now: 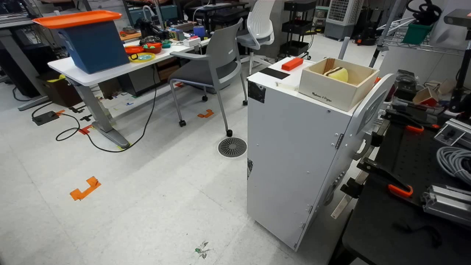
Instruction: Put the grey plushy in the box, remove the yellow plushy from the box and put it on top of the cupboard, and then put the oven mitt on the tray
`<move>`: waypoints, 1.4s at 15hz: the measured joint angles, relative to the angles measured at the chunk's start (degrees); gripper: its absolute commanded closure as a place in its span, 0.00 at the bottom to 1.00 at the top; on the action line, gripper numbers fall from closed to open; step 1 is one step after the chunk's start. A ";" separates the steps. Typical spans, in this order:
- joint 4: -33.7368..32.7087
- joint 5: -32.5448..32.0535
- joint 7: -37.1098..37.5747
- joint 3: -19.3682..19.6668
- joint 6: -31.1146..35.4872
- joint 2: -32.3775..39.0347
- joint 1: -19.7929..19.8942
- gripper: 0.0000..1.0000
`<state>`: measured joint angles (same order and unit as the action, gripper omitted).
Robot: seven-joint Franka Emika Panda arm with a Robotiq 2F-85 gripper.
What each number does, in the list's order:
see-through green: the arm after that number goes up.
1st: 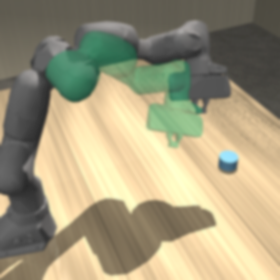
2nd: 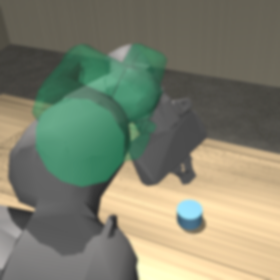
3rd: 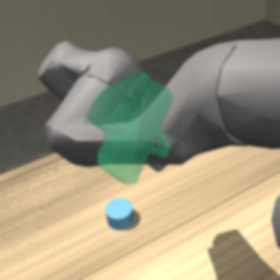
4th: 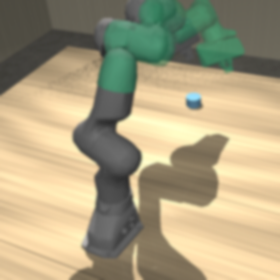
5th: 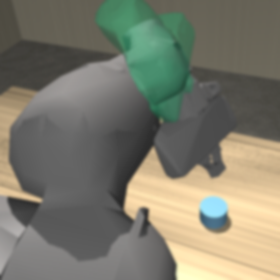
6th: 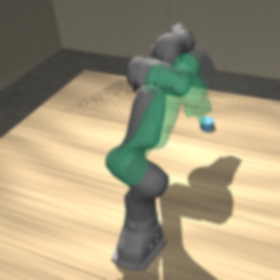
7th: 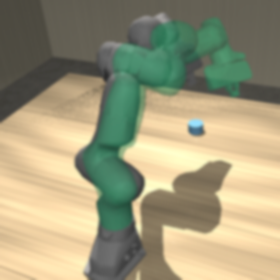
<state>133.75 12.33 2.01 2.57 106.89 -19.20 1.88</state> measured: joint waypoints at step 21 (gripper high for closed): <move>0.44 -11.92 -9.30 0.74 14.28 3.87 0.55 0.00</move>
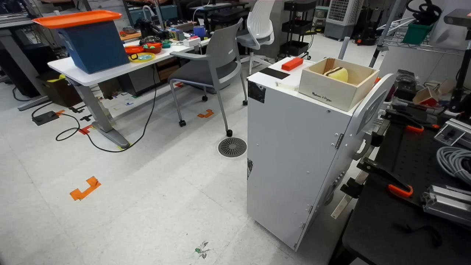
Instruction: Put the grey plushy in the box, remove the yellow plushy from the box and put it on top of the cupboard, and then put the oven mitt on the tray
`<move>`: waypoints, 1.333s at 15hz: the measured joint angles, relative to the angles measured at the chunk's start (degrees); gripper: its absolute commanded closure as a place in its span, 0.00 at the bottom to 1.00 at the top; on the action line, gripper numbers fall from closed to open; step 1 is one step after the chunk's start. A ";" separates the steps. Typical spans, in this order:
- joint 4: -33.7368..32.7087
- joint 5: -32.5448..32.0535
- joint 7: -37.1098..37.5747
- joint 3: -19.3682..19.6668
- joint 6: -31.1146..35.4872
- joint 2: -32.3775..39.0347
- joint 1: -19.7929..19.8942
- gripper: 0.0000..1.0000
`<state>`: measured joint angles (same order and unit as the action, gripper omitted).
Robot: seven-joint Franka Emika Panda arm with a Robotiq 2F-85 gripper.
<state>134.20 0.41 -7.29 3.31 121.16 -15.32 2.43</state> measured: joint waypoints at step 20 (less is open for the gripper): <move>-0.56 3.71 -6.25 3.16 11.55 6.43 0.82 0.00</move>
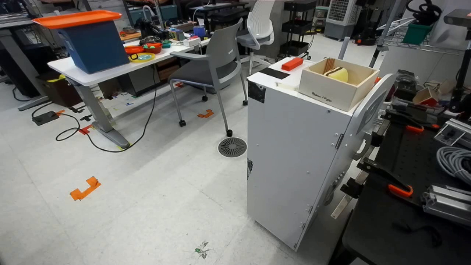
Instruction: Put the grey plushy in the box, remove the yellow plushy from the box and put it on top of the cupboard, and then put the oven mitt on the tray
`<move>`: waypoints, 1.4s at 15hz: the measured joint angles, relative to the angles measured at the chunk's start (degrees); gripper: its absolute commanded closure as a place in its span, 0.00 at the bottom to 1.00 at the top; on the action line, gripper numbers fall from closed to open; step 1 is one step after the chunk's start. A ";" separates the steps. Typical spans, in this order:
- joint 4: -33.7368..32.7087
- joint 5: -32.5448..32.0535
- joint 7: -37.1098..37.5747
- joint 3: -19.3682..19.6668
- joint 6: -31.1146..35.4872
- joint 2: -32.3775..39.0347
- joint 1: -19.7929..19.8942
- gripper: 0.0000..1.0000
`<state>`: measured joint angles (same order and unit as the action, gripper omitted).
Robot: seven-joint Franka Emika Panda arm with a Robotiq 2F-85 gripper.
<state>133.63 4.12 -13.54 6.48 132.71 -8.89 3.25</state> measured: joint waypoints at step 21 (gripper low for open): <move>-10.13 8.90 1.11 -0.15 1.98 17.52 3.04 0.00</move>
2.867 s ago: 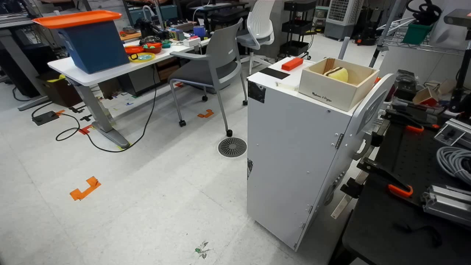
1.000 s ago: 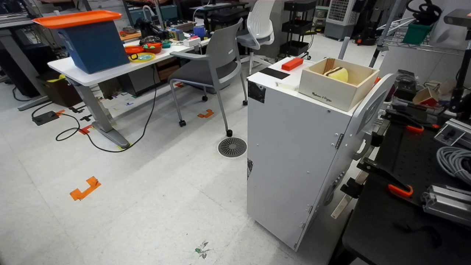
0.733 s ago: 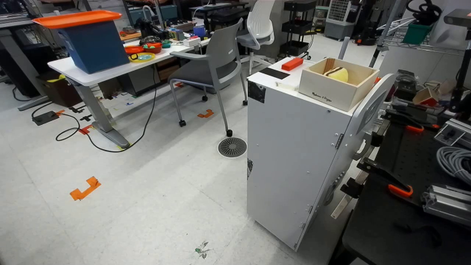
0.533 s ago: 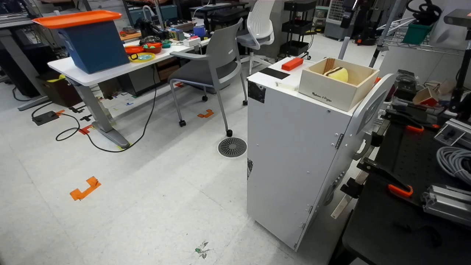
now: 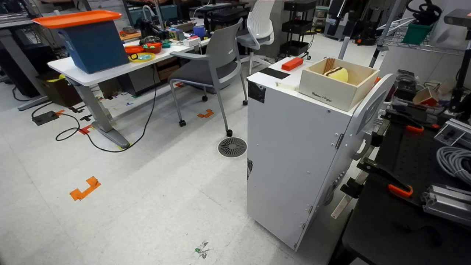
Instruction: Put the grey plushy in the box, remove the yellow plushy from the box and put it on top of the cupboard, and then put the oven mitt on the tray
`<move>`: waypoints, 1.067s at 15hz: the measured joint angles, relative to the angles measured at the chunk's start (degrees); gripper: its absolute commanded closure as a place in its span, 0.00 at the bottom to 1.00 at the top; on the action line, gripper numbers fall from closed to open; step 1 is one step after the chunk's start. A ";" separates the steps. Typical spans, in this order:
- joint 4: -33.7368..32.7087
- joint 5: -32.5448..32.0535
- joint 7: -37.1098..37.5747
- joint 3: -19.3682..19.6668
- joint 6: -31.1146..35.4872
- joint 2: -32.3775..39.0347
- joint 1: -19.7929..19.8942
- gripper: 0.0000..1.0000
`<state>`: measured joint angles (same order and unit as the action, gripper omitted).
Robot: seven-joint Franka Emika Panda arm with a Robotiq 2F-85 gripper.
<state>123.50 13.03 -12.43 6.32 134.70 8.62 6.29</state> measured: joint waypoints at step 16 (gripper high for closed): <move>-1.15 2.03 -2.19 -1.88 6.29 5.42 0.62 0.00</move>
<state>122.35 15.06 -14.62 4.44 140.99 14.05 6.91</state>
